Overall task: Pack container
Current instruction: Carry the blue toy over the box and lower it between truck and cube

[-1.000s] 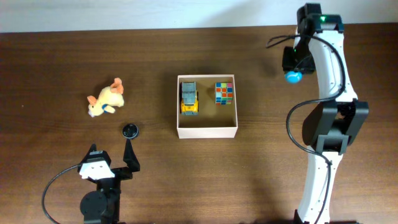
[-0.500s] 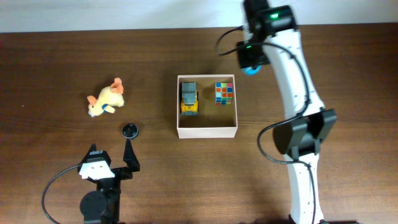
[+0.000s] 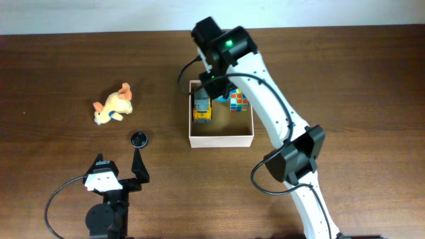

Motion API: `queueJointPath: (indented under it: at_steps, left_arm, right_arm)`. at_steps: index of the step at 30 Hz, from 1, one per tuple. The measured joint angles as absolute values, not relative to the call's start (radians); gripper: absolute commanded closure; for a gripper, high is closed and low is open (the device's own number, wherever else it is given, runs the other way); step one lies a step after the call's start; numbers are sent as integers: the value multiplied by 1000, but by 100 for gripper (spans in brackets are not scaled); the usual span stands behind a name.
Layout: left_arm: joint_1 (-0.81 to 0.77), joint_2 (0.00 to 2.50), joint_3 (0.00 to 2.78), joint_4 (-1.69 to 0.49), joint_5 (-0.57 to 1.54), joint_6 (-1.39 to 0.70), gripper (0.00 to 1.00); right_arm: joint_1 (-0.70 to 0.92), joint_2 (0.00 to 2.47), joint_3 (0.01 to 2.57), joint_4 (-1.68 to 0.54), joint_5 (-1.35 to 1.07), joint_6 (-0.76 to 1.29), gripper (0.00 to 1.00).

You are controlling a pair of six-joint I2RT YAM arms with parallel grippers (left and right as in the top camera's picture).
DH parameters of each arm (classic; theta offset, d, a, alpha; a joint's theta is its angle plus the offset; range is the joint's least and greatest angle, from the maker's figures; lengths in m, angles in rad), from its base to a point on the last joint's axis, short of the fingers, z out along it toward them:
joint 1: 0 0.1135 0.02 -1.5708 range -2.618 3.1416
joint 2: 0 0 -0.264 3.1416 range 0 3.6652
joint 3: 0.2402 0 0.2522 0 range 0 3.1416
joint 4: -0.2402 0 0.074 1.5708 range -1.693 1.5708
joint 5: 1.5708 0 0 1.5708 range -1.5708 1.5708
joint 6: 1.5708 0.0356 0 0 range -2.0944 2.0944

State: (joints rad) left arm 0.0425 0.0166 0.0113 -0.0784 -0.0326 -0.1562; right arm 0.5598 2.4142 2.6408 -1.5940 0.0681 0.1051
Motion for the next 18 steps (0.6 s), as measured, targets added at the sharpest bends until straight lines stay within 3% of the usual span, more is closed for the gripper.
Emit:
queueJointPath:
  at_steps: [18]
  left_arm:
    - [43,17,11,-78,-33,-156,1]
  right_arm:
    - [558,2448,2635,-1505,94,105,53]
